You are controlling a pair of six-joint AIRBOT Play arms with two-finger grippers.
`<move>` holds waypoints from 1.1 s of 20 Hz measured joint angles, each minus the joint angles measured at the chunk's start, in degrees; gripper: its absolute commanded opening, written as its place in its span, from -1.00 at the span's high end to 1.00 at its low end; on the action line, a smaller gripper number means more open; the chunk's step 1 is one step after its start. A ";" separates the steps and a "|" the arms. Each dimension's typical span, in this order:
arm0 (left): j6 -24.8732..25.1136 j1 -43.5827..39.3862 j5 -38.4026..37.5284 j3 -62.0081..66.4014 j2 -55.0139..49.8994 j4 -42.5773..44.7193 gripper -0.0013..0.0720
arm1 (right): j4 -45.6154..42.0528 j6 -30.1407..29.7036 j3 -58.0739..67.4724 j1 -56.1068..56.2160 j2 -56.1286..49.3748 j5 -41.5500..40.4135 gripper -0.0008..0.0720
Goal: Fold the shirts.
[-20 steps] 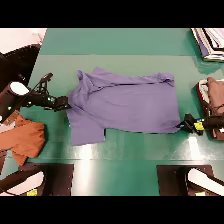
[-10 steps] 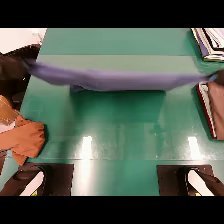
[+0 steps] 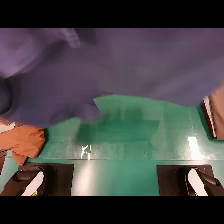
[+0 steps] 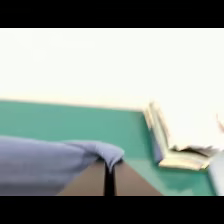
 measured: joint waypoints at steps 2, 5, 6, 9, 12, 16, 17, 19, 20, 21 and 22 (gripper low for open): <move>-0.57 0.00 -0.85 0.31 -0.92 0.00 0.90 | -0.37 0.76 3.67 -0.76 -2.32 3.08 0.93; -1.01 0.00 -3.74 -3.37 -3.74 -0.55 0.90 | -0.57 1.64 3.56 -1.27 -6.51 7.23 0.93; -1.07 0.00 -5.07 -5.60 -5.20 -1.07 0.90 | -0.61 1.84 2.14 -1.33 -8.33 8.72 0.93; -1.16 -0.02 -7.63 -13.73 -10.80 -2.54 0.90 | -1.16 2.23 -4.35 0.00 -14.53 11.56 0.93; -0.33 -0.02 -8.55 -21.99 -17.94 -3.41 0.90 | -3.85 2.36 -11.10 4.26 -22.01 12.57 0.93; 1.25 -0.02 -7.06 -28.74 -30.62 -4.13 0.90 | -9.05 2.38 -15.43 11.28 -35.56 12.09 0.93; 1.73 -0.02 -5.70 -29.42 -33.81 -4.31 0.90 | -9.81 2.38 -14.78 12.57 -39.47 11.52 0.93; 2.99 -0.02 -1.42 -29.53 -40.00 -5.09 0.90 | -10.71 2.40 -11.19 14.36 -46.71 9.99 0.93; 3.43 -0.02 0.63 -28.94 -42.34 -5.33 0.90 | -10.88 2.40 -8.92 15.04 -49.92 9.44 0.93; 3.78 -0.02 2.93 -27.96 -44.44 -5.60 0.90 | -11.02 2.40 -6.23 15.56 -52.81 8.87 0.93; 4.07 0.00 4.61 -26.95 -45.97 -5.68 0.90 | -11.15 2.40 -3.78 15.93 -55.06 8.41 0.93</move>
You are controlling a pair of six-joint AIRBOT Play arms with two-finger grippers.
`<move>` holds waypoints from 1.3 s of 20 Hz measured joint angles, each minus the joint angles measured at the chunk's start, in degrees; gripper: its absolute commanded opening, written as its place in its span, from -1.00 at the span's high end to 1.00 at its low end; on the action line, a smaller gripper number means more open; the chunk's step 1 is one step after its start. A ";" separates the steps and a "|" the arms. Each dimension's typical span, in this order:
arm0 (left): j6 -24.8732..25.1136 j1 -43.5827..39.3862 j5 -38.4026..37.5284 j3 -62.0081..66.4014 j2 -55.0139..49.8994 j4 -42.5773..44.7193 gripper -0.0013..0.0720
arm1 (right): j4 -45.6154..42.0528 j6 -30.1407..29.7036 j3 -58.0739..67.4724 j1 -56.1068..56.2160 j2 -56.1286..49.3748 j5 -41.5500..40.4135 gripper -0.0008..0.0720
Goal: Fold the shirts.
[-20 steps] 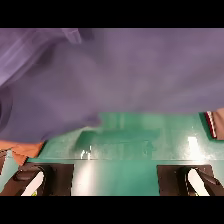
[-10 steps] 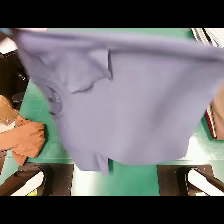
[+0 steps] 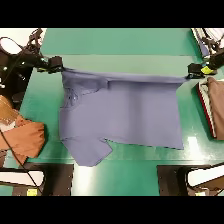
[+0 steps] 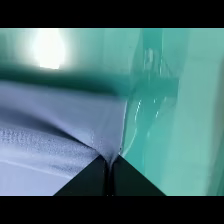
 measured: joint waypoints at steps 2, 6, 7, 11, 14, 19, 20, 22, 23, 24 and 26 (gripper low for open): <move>0.37 0.00 2.80 2.21 -2.01 0.00 0.90 | -0.09 0.02 4.22 0.48 -3.19 -0.46 0.93; 0.55 0.00 -0.35 4.61 -3.41 1.64 0.90 | -0.39 0.02 5.51 0.85 -3.21 -0.68 0.93; 0.55 -0.02 -2.51 4.42 -3.56 2.80 0.90 | -0.37 0.02 3.85 0.92 -2.19 -0.79 0.93; 0.59 -0.09 -7.41 -1.27 -3.08 5.44 0.90 | -0.57 0.04 -7.87 1.90 2.89 -3.74 0.93; 0.61 -0.31 -8.31 -7.10 -2.75 5.95 0.88 | -0.61 0.04 -16.35 3.02 5.86 -6.60 0.93; -0.44 -0.35 -9.22 -11.87 -1.68 6.29 -0.40 | -0.66 1.18 -22.67 3.54 8.55 -8.09 -0.13; -0.61 -0.39 -9.97 -12.24 -0.72 6.43 -0.40 | -0.46 1.40 -23.08 3.32 9.38 -7.80 -0.13; -0.87 -0.42 -11.30 -13.25 2.34 8.04 -0.40 | -0.50 1.75 -23.80 2.51 11.89 -6.21 -0.13; -0.96 -0.37 -12.13 -14.45 4.57 9.16 -0.40 | -0.42 1.77 -24.26 2.08 13.46 -5.42 -0.13; -1.14 -0.37 -13.03 -16.48 7.34 10.34 -0.40 | -0.22 1.81 -25.03 1.57 15.39 -4.59 -0.13; -2.05 -0.39 -14.51 -22.64 13.64 11.89 -0.40 | 1.40 1.90 -27.41 0.48 19.45 -4.09 -0.13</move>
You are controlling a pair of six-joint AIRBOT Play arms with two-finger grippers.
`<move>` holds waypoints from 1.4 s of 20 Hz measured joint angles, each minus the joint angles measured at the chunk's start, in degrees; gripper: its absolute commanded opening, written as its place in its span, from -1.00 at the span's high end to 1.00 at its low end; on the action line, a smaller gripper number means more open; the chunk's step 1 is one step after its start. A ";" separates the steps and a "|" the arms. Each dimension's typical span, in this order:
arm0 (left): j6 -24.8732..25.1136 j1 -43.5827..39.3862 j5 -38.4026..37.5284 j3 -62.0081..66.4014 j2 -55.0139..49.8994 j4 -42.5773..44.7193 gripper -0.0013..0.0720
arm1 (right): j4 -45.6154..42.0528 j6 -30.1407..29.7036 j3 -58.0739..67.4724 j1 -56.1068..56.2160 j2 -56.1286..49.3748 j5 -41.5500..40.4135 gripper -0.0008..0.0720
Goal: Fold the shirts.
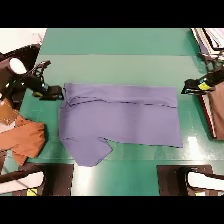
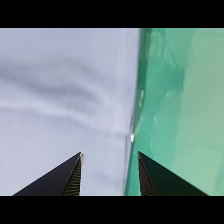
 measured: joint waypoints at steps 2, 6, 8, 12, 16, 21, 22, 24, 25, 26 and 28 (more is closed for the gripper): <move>-1.79 0.00 -0.83 -8.66 7.10 0.50 -0.40 | 2.40 0.02 -3.41 -1.07 4.09 -0.92 -0.13; -5.57 0.00 -1.33 -26.12 19.87 -0.92 -0.40 | 6.47 -0.04 -9.88 -2.25 10.34 -4.39 -0.13; -6.71 0.00 -1.11 -32.41 23.80 -3.19 -0.40 | 7.52 -0.17 -11.61 -2.40 11.87 -5.38 -0.13; -7.69 -0.02 1.03 -41.00 26.86 -8.66 -0.40 | 8.37 -0.37 -12.98 -2.58 13.16 -6.23 -0.13; -8.00 0.00 4.04 -45.05 27.74 -12.37 -0.40 | 8.61 -0.39 -13.35 -2.62 13.49 -6.40 -0.13; -8.11 0.02 5.75 -46.49 28.00 -14.16 -0.39 | 8.74 -0.42 -13.46 -2.62 13.60 -6.47 -0.12; -8.11 0.02 5.97 -46.62 28.02 -14.34 -0.34 | 8.76 -0.42 -13.46 -2.62 13.60 -6.47 -0.12; -8.00 0.00 7.32 -46.95 28.00 -14.47 0.66 | 8.79 -0.42 -13.46 -2.62 13.60 -6.47 -0.12; -7.48 0.02 8.00 -47.01 27.89 -14.10 0.68 | 8.79 -0.42 -13.44 -2.62 13.60 -6.47 -0.12; -6.88 0.00 8.28 -47.01 27.91 -14.97 0.68 | 8.79 -0.42 -13.46 -2.62 13.60 -6.45 -0.12; -5.77 0.00 8.59 -46.99 27.96 -16.33 0.90 | 8.79 -0.42 -13.46 -2.62 13.60 -6.32 -0.12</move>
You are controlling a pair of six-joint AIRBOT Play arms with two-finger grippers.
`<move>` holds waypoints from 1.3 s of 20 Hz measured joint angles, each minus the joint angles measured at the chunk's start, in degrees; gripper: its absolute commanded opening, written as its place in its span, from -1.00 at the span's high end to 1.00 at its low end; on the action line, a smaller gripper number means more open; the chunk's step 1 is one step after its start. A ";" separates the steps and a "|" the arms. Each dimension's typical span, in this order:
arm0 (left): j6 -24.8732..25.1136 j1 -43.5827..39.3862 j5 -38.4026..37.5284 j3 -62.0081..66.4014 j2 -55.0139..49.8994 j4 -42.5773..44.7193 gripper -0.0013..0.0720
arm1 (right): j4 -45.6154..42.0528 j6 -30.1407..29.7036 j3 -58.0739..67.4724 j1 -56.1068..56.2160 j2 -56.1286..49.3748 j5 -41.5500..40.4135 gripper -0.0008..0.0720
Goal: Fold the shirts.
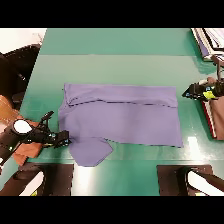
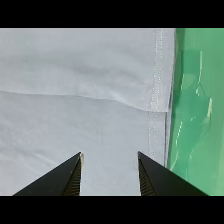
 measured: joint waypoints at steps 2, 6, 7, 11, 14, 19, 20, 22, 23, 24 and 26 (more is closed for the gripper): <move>1.16 0.00 -0.24 0.26 0.00 -0.74 0.90 | -0.07 -0.15 0.00 0.00 0.00 0.87 -0.12; 2.84 -0.02 -2.03 4.07 0.00 -0.79 0.90 | -2.84 -0.76 -1.09 -0.72 0.09 5.77 -0.13; 3.23 -0.02 -2.71 5.60 0.00 -0.61 0.90 | -3.80 -0.85 -2.56 -1.66 0.39 7.32 -0.17; 4.55 -0.02 -4.57 10.23 0.00 -0.28 0.90 | -5.53 -0.96 -13.31 -9.49 2.23 10.29 -0.54; 5.11 -0.02 -4.61 11.54 0.00 -0.13 0.90 | -4.09 -1.01 -22.45 -16.46 2.89 10.95 -0.51; 5.42 0.00 -4.35 12.22 0.02 -0.07 0.90 | -0.92 -1.05 -32.87 -21.27 3.23 8.90 -0.24; 5.44 -0.02 -4.20 12.26 0.00 -0.04 0.90 | -0.52 -1.09 -33.94 -21.59 3.34 8.87 0.03; 5.46 -0.02 -3.74 12.33 0.00 -0.04 0.90 | -0.35 -1.38 -35.36 -21.73 3.34 8.48 0.55; 5.49 0.00 -3.61 12.33 0.02 -0.04 0.90 | -0.26 -1.90 -35.87 -21.40 3.34 8.02 0.94; 5.53 0.00 -3.50 12.35 0.00 -0.02 0.90 | -0.26 -2.29 -36.09 -20.70 3.34 7.43 0.93; 5.53 -0.02 -3.93 12.52 0.00 0.63 0.90 | -0.22 -3.13 -35.63 -18.64 3.34 6.99 0.93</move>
